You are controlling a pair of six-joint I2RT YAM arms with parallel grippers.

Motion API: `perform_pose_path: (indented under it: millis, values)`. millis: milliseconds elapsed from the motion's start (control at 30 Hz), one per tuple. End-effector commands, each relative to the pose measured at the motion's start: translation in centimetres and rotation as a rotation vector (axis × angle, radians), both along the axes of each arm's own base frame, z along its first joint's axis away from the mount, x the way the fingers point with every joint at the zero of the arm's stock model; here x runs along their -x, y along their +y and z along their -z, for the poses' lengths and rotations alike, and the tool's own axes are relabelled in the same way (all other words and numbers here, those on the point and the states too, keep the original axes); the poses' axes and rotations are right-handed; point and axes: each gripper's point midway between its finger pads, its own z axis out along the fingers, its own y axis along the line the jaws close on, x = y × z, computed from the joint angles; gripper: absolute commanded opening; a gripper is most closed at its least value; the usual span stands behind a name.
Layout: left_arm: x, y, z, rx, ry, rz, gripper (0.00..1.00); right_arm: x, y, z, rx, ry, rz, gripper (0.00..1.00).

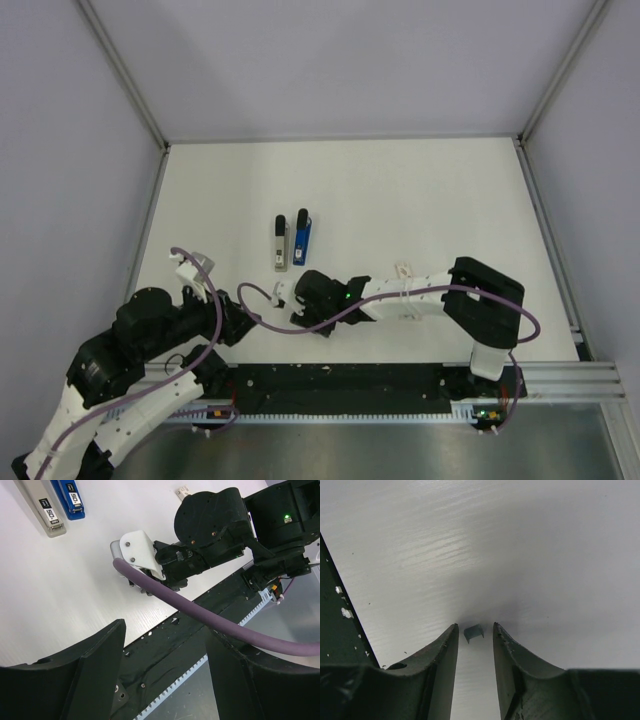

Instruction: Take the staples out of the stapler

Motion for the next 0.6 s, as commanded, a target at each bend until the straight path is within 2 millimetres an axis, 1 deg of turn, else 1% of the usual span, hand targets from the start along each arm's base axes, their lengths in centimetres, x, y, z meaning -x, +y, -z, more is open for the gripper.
perform_pose_path:
  millis: [0,100,133,233,300,467,567]
  values:
    - [-0.5,-0.7,-0.9,0.035,-0.026,0.006,0.7,1.3,-0.9,1.5,0.074,0.004,-0.044,0.32]
    - [-0.6,-0.7,-0.9,0.035,-0.027,0.005,0.7,1.3,-0.9,1.4,0.077,0.0,-0.042,0.27]
    - [-0.6,-0.8,-0.7,0.032,-0.023,0.005,0.7,1.3,-1.0,1.5,0.081,-0.001,-0.039,0.23]
    - [-0.7,-0.8,-0.6,0.03,-0.023,0.005,0.7,1.2,-1.1,1.3,0.084,-0.007,-0.031,0.2]
    - [-0.7,-0.9,-0.7,0.031,-0.024,0.007,0.7,0.9,-1.1,1.2,0.082,-0.017,-0.021,0.15]
    - [-0.9,-0.9,-0.7,0.025,-0.028,0.008,0.7,0.6,-1.3,0.4,0.072,-0.029,0.009,0.13]
    - [-0.9,-1.1,-0.7,0.024,-0.034,0.018,0.7,-0.6,-2.0,-0.6,0.075,-0.088,0.085,0.13]
